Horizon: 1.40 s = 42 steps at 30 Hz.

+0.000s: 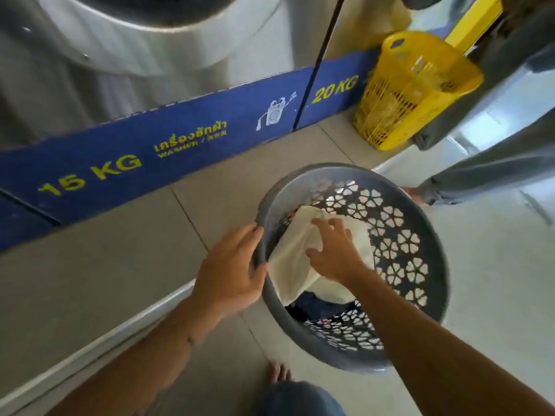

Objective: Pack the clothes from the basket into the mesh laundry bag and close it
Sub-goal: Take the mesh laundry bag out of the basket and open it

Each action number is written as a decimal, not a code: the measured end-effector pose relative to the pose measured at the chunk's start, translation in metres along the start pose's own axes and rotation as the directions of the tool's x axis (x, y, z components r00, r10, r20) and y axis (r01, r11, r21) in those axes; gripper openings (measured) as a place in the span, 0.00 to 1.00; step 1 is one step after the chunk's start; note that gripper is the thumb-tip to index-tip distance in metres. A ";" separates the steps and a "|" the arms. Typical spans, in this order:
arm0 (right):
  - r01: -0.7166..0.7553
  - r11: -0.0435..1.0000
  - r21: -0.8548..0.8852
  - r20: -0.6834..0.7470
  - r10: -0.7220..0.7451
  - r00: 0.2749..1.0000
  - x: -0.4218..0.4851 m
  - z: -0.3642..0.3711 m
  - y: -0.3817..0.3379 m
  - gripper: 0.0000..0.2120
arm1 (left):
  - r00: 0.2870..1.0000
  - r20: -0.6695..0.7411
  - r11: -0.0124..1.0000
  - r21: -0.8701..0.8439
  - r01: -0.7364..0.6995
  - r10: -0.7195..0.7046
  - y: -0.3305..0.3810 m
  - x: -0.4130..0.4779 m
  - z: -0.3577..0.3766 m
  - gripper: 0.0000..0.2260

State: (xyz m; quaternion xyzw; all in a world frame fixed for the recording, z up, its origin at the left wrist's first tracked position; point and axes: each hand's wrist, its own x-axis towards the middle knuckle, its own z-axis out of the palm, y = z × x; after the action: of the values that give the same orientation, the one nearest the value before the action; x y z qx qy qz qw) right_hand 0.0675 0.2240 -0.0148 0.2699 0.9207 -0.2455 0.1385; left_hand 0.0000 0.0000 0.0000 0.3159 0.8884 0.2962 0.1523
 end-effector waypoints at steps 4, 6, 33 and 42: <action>-0.138 0.984 -0.113 -0.083 0.129 0.988 0.025 0.037 0.027 0.42 | 0.967 -0.150 0.975 0.119 -0.189 0.206 -0.022 0.003 0.022 0.29; -0.133 0.966 -0.221 -0.105 0.112 0.988 0.037 0.059 0.036 0.44 | 0.943 -0.205 0.962 0.134 -0.240 0.263 -0.029 0.001 0.033 0.28; 0.744 0.658 0.114 -0.750 -0.435 0.499 -0.241 -0.080 -0.091 0.21 | 0.910 -0.409 0.976 -0.164 -0.146 0.068 0.064 -0.183 -0.068 0.32; 0.781 0.506 0.367 -0.680 -0.427 0.596 -0.265 0.005 -0.122 0.18 | 0.773 -0.633 0.961 -0.184 -0.208 0.046 0.021 -0.276 -0.071 0.30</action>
State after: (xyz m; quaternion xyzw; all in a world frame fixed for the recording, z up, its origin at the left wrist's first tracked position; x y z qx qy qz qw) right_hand 0.2156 0.0177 0.1297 -0.0016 0.8136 -0.4935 -0.3075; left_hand 0.1858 -0.1973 0.0909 0.2389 0.8219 0.4999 -0.1325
